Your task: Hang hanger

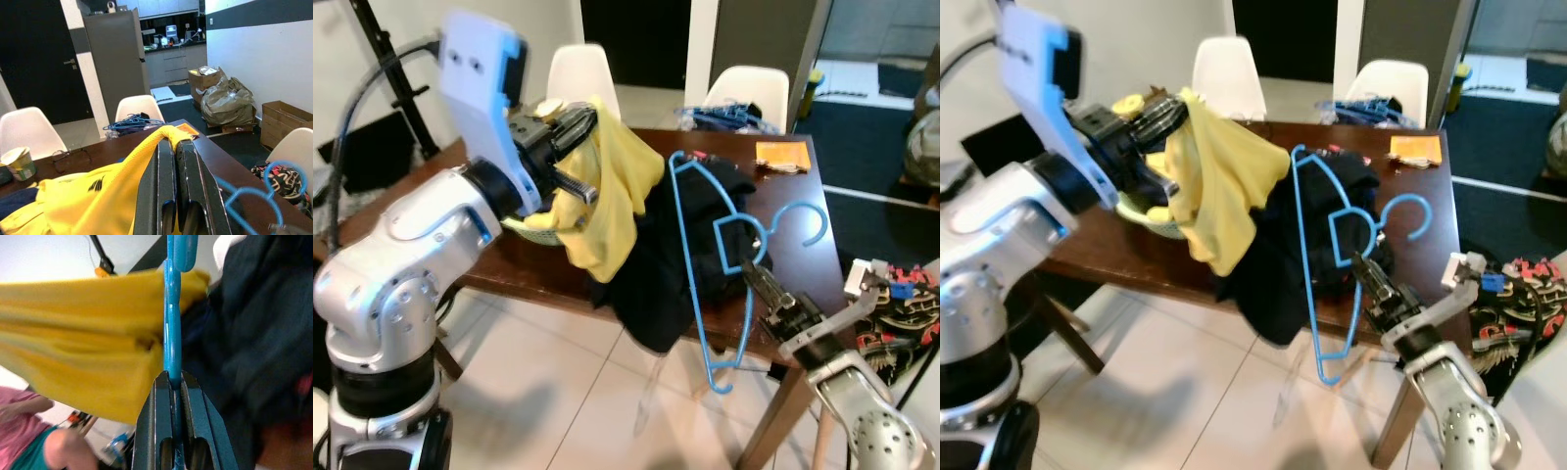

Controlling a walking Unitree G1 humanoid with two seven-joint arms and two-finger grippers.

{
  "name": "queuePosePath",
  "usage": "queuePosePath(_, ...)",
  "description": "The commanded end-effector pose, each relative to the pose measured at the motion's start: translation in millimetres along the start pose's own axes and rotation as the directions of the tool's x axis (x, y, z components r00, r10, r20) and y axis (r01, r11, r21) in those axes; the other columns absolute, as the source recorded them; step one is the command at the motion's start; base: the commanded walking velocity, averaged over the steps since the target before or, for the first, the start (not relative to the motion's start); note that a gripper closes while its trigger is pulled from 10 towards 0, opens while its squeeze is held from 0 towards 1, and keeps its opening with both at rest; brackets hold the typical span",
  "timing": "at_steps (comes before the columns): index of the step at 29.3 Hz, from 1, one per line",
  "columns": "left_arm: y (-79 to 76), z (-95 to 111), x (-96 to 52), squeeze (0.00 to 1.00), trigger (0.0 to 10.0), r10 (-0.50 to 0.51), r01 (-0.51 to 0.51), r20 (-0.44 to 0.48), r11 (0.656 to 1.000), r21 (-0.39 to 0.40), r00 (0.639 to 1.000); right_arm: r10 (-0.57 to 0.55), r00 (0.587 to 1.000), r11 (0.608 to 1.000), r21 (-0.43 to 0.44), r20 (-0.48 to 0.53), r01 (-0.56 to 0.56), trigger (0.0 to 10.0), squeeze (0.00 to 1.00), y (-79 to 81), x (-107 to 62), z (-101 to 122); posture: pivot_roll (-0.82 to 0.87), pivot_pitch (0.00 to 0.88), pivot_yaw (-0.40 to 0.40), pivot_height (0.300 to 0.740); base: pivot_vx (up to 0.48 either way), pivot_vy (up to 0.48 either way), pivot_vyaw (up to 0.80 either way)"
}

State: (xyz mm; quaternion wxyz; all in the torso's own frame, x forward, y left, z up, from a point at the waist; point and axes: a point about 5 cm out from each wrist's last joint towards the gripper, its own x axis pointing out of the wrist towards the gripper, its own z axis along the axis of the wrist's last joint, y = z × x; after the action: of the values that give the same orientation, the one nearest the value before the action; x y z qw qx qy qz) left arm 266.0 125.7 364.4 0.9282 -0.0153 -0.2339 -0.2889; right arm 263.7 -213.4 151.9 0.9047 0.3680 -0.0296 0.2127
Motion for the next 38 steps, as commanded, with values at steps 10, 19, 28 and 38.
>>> queuePosePath(10, -7.9, 13, 7.6, 0.0, 10.0, -0.054, 0.057, 0.067, 0.997, -0.046, 0.996, 0.006, 1.0, 1.0, 0.027, 0.024, -0.006, 10.0, 0.0, 1.3, 2.0, 0, -0.02, 0.017, 0.106, 0.74, -0.48, 0.0, 0.0)
queuePosePath(19, -13.6, 6, 12.4, 0.0, 10.0, -0.065, 0.07, 0.054, 0.993, -0.094, 0.996, 0.004, 1.0, 1.0, 0.031, 0.031, -0.005, 10.0, 0.0, 1.7, 2.3, 0, -0.02, 0.016, 0.108, 0.74, -0.48, 0.0, 0.0)
queuePosePath(28, -13.4, -24, 10.4, 0.0, 10.0, -0.065, 0.059, -0.049, 0.992, -0.11, 0.997, -0.038, 0.999, 0.999, 0.027, 0.006, 0.038, 10.0, 0.0, -2.7, 2.5, -3, -0.03, 0.011, 0.11, 0.74, -0.462, 0.0, -0.09)
queuePosePath(38, -20.5, -104, -19.6, 0.0, 10.0, -0.077, 0.058, -0.342, 0.996, -0.066, 0.936, -0.12, 0.993, 0.992, -0.024, 0.016, 0.121, 10.0, 0.0, -10.5, 3.0, 2, -0.04, 0.005, 0.107, 0.74, 0.0, 0.0, -0.8)
